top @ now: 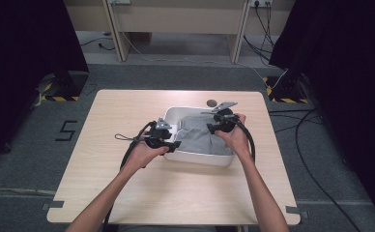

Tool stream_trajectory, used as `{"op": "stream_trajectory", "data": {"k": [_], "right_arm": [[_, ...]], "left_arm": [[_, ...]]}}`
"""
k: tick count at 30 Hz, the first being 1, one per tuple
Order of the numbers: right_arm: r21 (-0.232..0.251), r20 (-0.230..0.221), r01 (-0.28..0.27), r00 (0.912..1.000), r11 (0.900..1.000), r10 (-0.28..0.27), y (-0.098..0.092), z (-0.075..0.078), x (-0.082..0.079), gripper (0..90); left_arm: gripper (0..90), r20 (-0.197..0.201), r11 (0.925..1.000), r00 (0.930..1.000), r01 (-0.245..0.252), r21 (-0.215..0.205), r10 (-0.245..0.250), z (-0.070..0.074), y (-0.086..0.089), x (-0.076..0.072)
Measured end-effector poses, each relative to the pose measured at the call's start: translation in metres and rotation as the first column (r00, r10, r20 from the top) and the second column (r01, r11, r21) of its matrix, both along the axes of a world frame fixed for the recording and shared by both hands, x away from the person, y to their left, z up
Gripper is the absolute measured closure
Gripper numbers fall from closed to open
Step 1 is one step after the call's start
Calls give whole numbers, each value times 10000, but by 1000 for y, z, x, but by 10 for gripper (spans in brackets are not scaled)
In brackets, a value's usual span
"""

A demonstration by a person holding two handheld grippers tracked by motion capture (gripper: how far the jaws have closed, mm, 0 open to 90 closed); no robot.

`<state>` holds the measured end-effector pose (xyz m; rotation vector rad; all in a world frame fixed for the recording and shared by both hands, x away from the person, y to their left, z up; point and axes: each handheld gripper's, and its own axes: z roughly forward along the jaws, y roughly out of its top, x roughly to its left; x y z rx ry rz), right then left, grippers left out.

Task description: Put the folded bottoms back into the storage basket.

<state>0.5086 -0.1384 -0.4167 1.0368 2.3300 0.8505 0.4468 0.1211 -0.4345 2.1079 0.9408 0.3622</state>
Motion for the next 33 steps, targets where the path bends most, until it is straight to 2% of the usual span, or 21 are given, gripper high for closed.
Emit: {"op": "stream_trajectory", "data": {"k": [4, 9, 11, 19, 23, 27, 33], "right_arm": [[-136, 238, -5, 9997, 9999, 8, -4, 5, -4, 428], [184, 395, -12, 9992, 9998, 5, -9, 8, -9, 416], [177, 481, -108, 9988, 9998, 100, -10, 8, -10, 416], [657, 581, -363, 9978, 9972, 325, -10, 12, -19, 401], [933, 638, -533, 9968, 9942, 475, -7, 14, -23, 384], [1380, 665, -652, 9962, 9883, 564, -5, 15, -29, 358], [1622, 759, -665, 9956, 9845, 547, -7, 16, -38, 336]], "left_arm": [[456, 218, 10000, 9998, 47, -68, -45, 4, 1, -4], [439, 484, 9995, 9988, 24, -324, -8, 11, 6, -9], [433, 504, 9988, 9987, -22, -495, 47, 13, 8, -10], [389, 546, 9950, 9983, -130, -991, 185, 18, 19, -15], [343, 541, 9950, 9983, -153, -988, 208, 19, 22, -18], [308, 489, 9929, 9985, -184, -1174, 243, 19, 27, -18], [285, 470, 9904, 9982, -298, -1352, 365, 21, 34, -19]]}}
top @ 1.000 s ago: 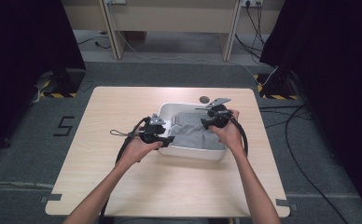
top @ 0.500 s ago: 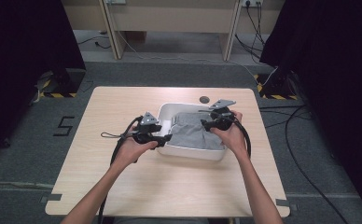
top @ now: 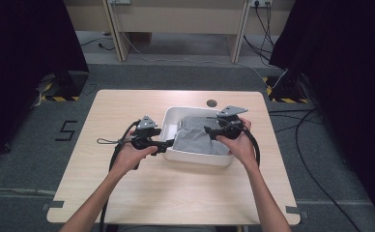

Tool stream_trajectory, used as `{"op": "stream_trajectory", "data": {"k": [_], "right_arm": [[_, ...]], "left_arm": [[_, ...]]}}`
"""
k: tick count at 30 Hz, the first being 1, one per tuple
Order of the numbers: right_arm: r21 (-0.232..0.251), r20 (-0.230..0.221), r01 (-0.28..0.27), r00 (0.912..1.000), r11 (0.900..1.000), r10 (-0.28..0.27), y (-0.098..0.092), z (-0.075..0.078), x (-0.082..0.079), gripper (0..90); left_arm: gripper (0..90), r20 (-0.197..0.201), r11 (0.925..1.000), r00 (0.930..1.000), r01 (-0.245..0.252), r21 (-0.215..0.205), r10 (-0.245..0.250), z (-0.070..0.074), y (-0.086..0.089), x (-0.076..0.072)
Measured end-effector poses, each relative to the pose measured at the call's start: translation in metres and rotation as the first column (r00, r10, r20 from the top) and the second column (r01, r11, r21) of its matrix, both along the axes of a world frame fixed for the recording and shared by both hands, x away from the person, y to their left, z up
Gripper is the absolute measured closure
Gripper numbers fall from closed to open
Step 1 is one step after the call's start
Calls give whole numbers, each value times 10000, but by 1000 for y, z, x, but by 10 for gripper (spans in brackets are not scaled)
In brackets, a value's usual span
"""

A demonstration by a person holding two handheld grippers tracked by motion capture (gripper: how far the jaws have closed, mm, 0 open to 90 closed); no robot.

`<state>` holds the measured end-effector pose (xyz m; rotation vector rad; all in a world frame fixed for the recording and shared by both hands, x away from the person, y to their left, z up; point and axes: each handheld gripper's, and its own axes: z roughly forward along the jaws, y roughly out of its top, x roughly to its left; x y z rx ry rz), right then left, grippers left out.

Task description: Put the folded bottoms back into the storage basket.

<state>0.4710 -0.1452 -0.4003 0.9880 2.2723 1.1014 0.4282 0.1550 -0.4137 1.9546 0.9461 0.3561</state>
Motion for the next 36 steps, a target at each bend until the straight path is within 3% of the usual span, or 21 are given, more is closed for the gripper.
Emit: {"op": "stream_trajectory", "data": {"k": [13, 23, 36], "right_arm": [[378, 223, -63, 9997, 9993, 54, -4, 4, -19, 298], [779, 353, 286, 9989, 9966, -314, -12, 3, -33, 215], [722, 613, 454, 9969, 9964, -498, -17, -1, -51, 212]], "left_arm": [[265, 308, 9994, 9991, -302, -184, 308, 5, 18, -13], [216, 240, 9982, 9984, -511, -311, 519, -4, 28, -20], [210, 232, 9965, 9971, -721, -429, 731, -11, 41, -29]]}}
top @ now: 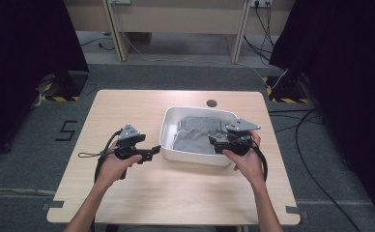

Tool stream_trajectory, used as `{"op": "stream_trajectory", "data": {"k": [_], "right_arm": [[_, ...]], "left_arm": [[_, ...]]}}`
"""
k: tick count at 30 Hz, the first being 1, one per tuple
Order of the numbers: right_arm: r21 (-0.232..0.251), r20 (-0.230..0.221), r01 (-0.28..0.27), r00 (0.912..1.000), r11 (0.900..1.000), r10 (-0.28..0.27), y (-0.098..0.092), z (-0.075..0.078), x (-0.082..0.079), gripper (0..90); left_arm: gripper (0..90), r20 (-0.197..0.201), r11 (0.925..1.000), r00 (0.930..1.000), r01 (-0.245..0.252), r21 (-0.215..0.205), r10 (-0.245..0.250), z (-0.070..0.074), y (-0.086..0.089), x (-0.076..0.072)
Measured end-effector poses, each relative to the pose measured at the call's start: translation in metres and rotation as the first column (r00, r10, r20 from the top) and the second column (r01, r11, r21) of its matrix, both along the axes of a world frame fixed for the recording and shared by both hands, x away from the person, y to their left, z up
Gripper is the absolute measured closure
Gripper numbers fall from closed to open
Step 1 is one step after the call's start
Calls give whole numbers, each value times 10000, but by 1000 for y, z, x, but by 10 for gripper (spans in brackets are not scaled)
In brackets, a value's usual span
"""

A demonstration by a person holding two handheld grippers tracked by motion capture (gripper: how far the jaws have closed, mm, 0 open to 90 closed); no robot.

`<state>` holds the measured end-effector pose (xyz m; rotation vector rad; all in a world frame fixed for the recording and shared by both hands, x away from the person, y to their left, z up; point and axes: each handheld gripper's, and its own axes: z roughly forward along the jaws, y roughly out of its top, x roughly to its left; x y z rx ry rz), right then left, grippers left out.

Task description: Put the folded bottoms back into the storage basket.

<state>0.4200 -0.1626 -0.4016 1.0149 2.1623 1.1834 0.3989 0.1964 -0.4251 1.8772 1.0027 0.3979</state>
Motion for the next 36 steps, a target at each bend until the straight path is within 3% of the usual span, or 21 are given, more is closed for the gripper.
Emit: {"op": "stream_trajectory", "data": {"k": [17, 36], "right_arm": [[249, 176, 140, 9997, 9996, -144, -13, -9, -23, 209], [143, 190, 3, 9998, 9999, -5, -20, -19, -41, 167]], "left_arm": [[208, 86, 9998, 9998, -180, 76, 179, -10, 15, -15], [198, 143, 9996, 9999, -41, 284, 37, -26, 19, -29]]}}
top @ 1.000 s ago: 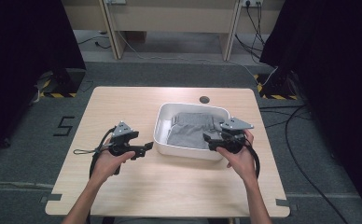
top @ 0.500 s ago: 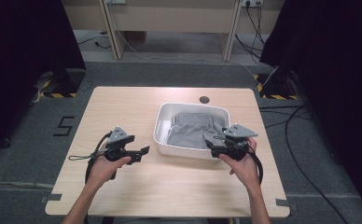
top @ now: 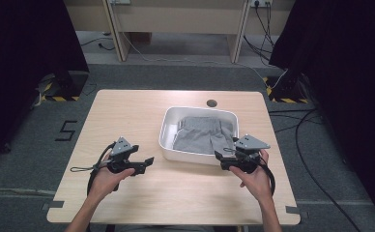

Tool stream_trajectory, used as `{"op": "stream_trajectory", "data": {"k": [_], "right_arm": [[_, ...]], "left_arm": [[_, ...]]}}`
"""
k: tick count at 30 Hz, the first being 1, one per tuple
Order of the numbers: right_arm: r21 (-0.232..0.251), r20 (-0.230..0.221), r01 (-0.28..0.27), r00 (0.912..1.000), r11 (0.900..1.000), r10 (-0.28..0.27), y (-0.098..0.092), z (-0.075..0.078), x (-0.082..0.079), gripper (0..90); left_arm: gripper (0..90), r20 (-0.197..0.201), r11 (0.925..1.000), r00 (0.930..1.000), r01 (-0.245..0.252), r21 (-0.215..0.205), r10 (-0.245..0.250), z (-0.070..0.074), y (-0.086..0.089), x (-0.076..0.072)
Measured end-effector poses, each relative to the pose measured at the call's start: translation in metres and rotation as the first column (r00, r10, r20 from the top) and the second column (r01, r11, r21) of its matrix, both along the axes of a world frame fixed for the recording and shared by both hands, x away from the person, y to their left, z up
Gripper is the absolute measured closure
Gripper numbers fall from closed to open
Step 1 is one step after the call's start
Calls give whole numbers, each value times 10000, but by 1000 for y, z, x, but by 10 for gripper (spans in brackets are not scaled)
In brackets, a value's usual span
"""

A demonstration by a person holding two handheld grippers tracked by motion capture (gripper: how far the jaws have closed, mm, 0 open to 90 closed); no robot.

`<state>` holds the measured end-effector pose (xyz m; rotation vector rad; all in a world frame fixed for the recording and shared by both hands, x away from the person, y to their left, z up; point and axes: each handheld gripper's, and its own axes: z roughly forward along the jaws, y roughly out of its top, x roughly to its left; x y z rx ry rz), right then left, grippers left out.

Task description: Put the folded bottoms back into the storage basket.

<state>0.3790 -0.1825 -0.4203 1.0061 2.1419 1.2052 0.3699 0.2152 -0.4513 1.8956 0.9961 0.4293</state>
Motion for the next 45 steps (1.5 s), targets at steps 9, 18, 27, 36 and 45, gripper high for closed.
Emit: {"op": "stream_trajectory", "data": {"k": [9, 18, 27, 36, 45], "right_arm": [[-77, -43, 16, 10000, 10000, -16, -3, -1, 1, 165], [-195, -176, 133, 9998, 9997, -136, -8, -7, -10, 165], [-246, -368, 302, 9988, 9992, -311, -20, -18, -22, 166], [-242, -486, 396, 9980, 9989, -407, -27, -30, -30, 168], [-292, -507, 207, 9985, 9994, -221, -27, -38, -36, 168]], "left_arm": [[196, -119, 9999, 9999, -110, 111, 111, -10, 5, -8], [194, -136, 9996, 9996, -230, 154, 232, -14, 17, -17], [192, -344, 9990, 9989, -308, 311, 319, -25, 22, -23], [192, -389, 9985, 9982, -435, 329, 447, -32, 27, -29], [189, -446, 9979, 9974, -551, 349, 567, -41, 32, -34]]}}
